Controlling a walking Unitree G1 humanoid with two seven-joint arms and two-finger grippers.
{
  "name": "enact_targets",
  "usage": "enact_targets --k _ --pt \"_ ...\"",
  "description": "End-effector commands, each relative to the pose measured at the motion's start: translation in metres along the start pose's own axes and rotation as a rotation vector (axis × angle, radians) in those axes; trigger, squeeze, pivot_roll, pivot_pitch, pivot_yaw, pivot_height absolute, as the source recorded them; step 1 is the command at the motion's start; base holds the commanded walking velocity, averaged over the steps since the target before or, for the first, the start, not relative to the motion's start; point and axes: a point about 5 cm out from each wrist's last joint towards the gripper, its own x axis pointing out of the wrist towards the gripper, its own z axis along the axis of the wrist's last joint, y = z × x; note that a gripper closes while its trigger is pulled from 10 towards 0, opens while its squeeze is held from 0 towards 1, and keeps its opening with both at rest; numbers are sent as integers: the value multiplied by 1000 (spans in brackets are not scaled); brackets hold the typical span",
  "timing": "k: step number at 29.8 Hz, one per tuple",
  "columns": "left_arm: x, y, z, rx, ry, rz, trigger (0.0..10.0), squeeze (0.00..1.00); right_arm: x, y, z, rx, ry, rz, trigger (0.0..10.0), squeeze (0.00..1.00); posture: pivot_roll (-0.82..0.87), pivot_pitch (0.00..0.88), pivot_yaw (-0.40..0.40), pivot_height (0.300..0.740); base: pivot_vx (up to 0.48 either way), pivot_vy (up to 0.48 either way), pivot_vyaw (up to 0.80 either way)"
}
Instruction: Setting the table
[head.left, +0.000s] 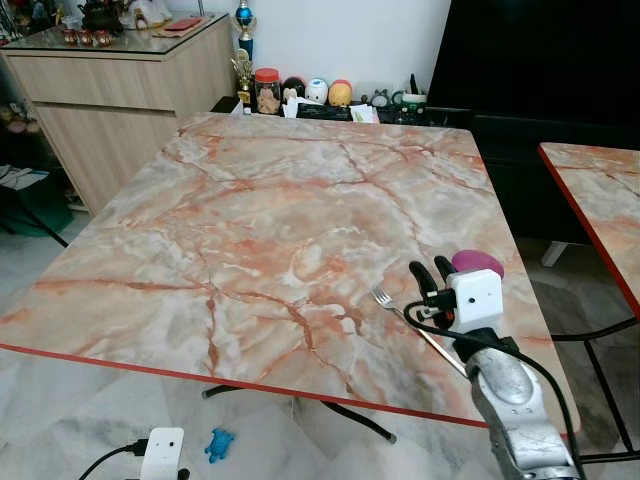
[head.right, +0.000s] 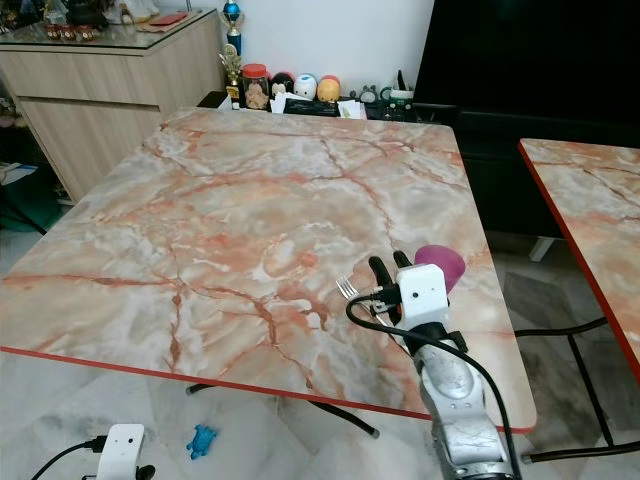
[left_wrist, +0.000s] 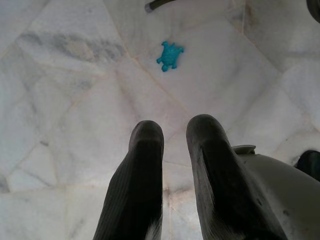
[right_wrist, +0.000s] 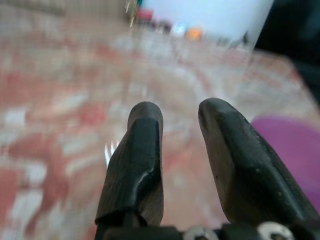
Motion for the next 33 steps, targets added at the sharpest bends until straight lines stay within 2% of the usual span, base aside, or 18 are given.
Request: enact_targets --k 1,6,10,11,12,13,14,19,20,21,22,23,28,29,30,31,32,33 --pt "0 -1 0 4 9 -8 10000 0 -3 1 -5 -6 77 60 10000 0 41 0 -9 740 0 0 0" --pt "0 -1 -1 4 12 -9 10000 0 -5 1 -10 21 156 105 10000 0 37 0 -5 740 0 0 0" --pt "-2 3 -10 1 26 -5 10000 0 -3 9 -12 31 215 202 10000 0 43 0 -5 740 0 0 0" --pt "-3 6 -13 0 30 -2 10000 0 -1 6 -10 38 225 203 10000 353 41 0 -4 740 0 0 0" --pt "-3 8 -15 0 32 1 10000 0 -1 4 -9 32 240 209 10000 804 41 0 -2 740 0 0 0" --pt "-3 8 -15 0 32 1 10000 0 -1 4 -9 32 240 209 10000 804 41 0 -2 740 0 0 0" --pt "-4 9 -15 1 33 2 10000 0 0 2 -8 32 246 208 10000 1000 39 0 1 740 0 0 0" --pt "-4 12 -16 3 34 3 10000 0 2 -6 -8 -1 274 216 10000 1000 37 0 4 740 0 0 0" --pt "-4 12 -16 3 34 3 10000 0 3 -7 -9 -8 285 226 10000 941 38 0 5 740 0 0 0" --pt "-4 13 -15 3 33 3 10000 0 4 -8 -8 -19 303 241 10000 725 39 0 6 740 0 0 0" --pt "-4 13 -15 3 33 3 10000 0 4 -8 -8 -19 303 241 10000 725 39 0 6 740 0 0 0" --pt "-4 13 -15 2 33 2 10000 0 5 -8 -9 -54 322 261 10000 0 39 0 7 740 0 0 0" --pt "-3 6 -12 2 26 -5 10000 0 7 -4 -12 -32 362 343 10000 24 46 0 7 740 0 0 0" --pt "-2 3 -11 1 24 -8 10000 0 7 -4 -12 -41 365 362 10000 400 47 0 5 740 0 0 0" --pt "-2 2 -10 1 24 -9 10000 0 7 -4 -12 -48 365 366 10000 400 47 0 5 740 0 0 0" --pt "-2 0 -9 1 23 -11 10000 0 7 -5 -12 -50 369 364 10000 510 50 0 5 740 0 0 0" --pt "-2 -2 -9 1 22 -13 10000 0 7 -5 -13 -44 373 360 10000 514 50 0 5 740 0 0 0" --pt "-1 -5 -7 1 20 -16 10000 0 8 -7 -13 -33 381 352 10000 898 47 0 7 740 0 0 0"
